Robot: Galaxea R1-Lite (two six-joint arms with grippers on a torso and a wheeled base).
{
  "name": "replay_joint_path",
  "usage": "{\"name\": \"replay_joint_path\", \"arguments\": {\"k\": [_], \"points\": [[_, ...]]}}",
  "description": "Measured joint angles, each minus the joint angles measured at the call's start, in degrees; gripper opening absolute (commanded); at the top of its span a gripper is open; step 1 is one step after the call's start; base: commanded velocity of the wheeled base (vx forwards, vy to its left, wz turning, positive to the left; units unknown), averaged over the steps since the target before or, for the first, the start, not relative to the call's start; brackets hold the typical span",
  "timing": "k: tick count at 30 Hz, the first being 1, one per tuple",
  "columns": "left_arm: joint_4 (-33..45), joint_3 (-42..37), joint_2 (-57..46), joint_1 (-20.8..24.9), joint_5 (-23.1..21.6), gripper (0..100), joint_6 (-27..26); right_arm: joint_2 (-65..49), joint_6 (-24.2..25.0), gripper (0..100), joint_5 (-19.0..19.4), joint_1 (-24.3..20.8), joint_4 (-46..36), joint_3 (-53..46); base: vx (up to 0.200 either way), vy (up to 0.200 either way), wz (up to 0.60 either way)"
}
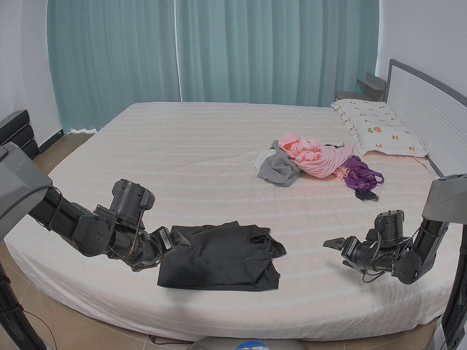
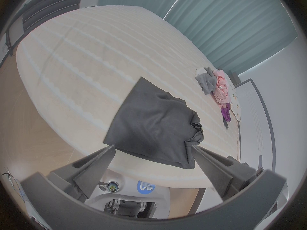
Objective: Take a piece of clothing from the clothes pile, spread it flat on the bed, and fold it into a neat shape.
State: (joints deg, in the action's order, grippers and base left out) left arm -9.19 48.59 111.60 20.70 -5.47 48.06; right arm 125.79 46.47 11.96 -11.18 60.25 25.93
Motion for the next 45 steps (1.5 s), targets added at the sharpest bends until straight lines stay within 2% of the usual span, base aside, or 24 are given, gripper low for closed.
{"name": "replay_joint_path", "arguments": {"k": [5,9,17,22,27,32,45], "points": [[0.0,-0.2,-0.1,-0.3,-0.1,100,0.3,-0.8,-0.2,100,-6.3,-7.0,-1.0,0.8,0.000,0.200,0.00],[0.1,-0.5,-0.2,-0.2,-0.1,100,0.4,-1.2,-2.1,100,-10.5,-10.9,-6.5,3.8,0.000,0.200,0.00],[0.2,-0.8,-0.2,0.1,-0.1,100,0.4,-0.3,-7.7,100,-15.2,-15.7,-17.8,13.1,0.000,0.200,0.00],[0.1,-1.1,0.0,0.1,-0.1,100,0.2,1.7,-11.4,100,-20.0,-17.1,-24.8,18.3,0.000,0.000,0.00],[0.1,-1.2,0.1,0.3,0.1,100,0.2,3.3,-14.1,100,-24.8,-17.1,-32.7,22.5,0.000,0.000,0.00],[0.2,-1.2,0.2,0.5,0.1,100,0.2,3.9,-15.4,100,-27.4,-14.9,-35.9,23.6,0.000,0.000,0.00],[0.1,-1.3,0.4,0.6,0.2,100,0.2,0.2,-16.3,100,-27.5,-8.9,-36.3,16.0,0.000,0.000,0.00]]}}
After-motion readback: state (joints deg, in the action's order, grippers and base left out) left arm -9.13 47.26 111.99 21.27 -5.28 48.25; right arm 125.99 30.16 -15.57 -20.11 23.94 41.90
